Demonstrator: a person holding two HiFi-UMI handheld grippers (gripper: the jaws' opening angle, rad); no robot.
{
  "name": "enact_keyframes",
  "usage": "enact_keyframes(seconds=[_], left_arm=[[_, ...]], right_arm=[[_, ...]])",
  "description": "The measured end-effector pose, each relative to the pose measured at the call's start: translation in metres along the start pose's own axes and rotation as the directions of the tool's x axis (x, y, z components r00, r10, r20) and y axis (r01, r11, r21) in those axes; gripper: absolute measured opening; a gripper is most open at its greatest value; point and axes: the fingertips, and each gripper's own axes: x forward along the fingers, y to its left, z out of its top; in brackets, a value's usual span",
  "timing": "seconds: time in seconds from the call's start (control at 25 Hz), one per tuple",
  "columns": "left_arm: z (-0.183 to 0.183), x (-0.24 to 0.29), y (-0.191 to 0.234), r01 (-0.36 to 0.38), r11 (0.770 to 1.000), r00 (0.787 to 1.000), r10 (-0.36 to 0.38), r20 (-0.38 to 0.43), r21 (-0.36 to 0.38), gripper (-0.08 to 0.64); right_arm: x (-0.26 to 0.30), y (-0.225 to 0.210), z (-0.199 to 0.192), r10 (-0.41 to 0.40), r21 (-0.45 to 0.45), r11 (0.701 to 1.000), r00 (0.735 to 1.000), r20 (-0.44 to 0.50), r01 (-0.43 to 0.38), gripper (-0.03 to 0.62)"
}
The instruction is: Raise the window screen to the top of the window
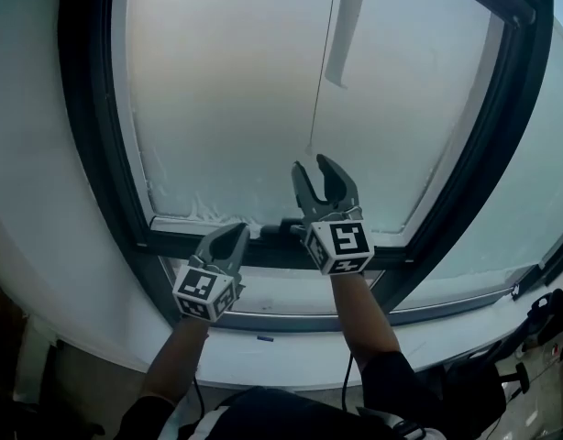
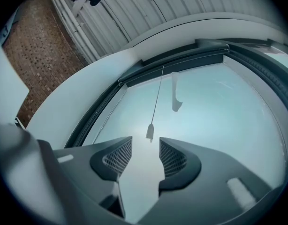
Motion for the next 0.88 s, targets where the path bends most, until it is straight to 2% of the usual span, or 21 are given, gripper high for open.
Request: enact_keyframes(seconds=[0.16, 0.36, 0.48, 0.64, 0.76, 0.88], left_arm=[[-0.014, -0.001, -0.004, 0.014, 1.0, 1.0, -0.014, -0.001, -0.021, 0.006], [-0.029, -0.011, -0.022, 0.097, 0.992, 0.993, -0.09, 0.082, -0.085, 0.006], [-0.038, -0.02, -0.035, 0.081, 0.989, 0.994, -0.071, 0.086, -0.124, 0.006], [-0.036, -0.033, -0.071, 0.07, 0.994, 0.995, -0.065, 0.069, -0.081, 0.006], [-0.033, -0.045, -0.105, 0.052, 0.996, 0.996, -0.047, 0.075, -0.071, 0.006], [-0.04, -0.065, -0.138, 0.001, 0.996, 0.998, 0.005, 0.07, -0.092, 0.006]], right_arm=[[-0.034, -0.007, -0.024, -0.026, 0.018, 0.999, 0.997, -0.074, 0.028, 0.178], [-0.106, -0.014, -0.048, -0.118, 0.113, 0.985, 0.987, -0.108, 0.13, 0.147], [-0.151, -0.004, -0.055, -0.115, 0.125, 0.984, 0.987, -0.11, 0.128, 0.112], [-0.211, 0.004, -0.055, -0.093, 0.088, 0.99, 0.983, -0.158, 0.108, 0.087], [-0.267, -0.016, -0.064, -0.106, 0.115, 0.984, 0.968, -0.227, 0.135, 0.066], [-0.314, -0.037, -0.069, -0.094, 0.167, 0.976, 0.967, -0.236, 0.136, 0.036]])
